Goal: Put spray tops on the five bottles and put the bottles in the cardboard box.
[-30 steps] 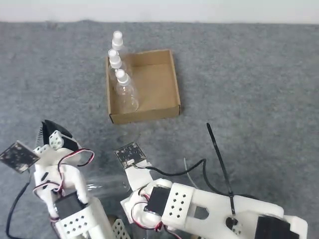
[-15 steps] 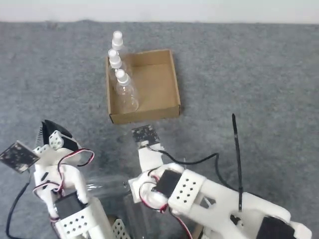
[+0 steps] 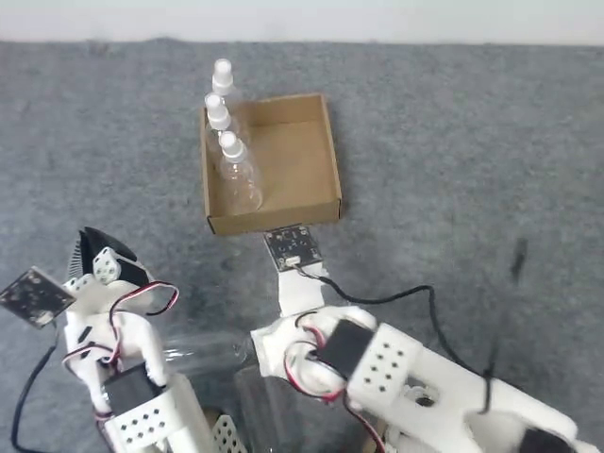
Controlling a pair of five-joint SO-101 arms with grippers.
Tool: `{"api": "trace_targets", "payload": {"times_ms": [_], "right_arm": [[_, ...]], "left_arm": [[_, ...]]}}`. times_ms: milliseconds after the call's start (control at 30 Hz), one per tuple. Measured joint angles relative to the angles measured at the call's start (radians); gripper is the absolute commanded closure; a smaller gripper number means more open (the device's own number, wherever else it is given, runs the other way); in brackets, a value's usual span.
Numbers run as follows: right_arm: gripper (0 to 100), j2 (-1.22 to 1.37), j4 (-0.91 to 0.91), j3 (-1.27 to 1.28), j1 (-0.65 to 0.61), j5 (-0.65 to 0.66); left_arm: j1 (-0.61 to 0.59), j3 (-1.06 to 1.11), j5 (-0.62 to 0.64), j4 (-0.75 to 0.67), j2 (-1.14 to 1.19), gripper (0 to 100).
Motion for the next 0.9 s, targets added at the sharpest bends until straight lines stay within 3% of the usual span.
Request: {"api": "trace_targets", "payload": {"times_ms": [67,200,500,900], "right_arm": [[72.0,-0.044,0.040,0.000,-0.015,0.003],[73.3,-0.071,0.071,0.002,-0.104,0.008],[78.6,-0.074,-0.152,0.172,-0.249,0.006],[78.8,-0.017,-0.276,0.207,-0.256,0.006]], "left_arm": [[0.000,0.000,0.000,0.000,0.000,97],[0.000,0.000,0.000,0.000,0.000,97],[-0.002,0.000,0.000,0.000,0.000,97],[0.000,0.000,0.000,0.000,0.000,97]]}}
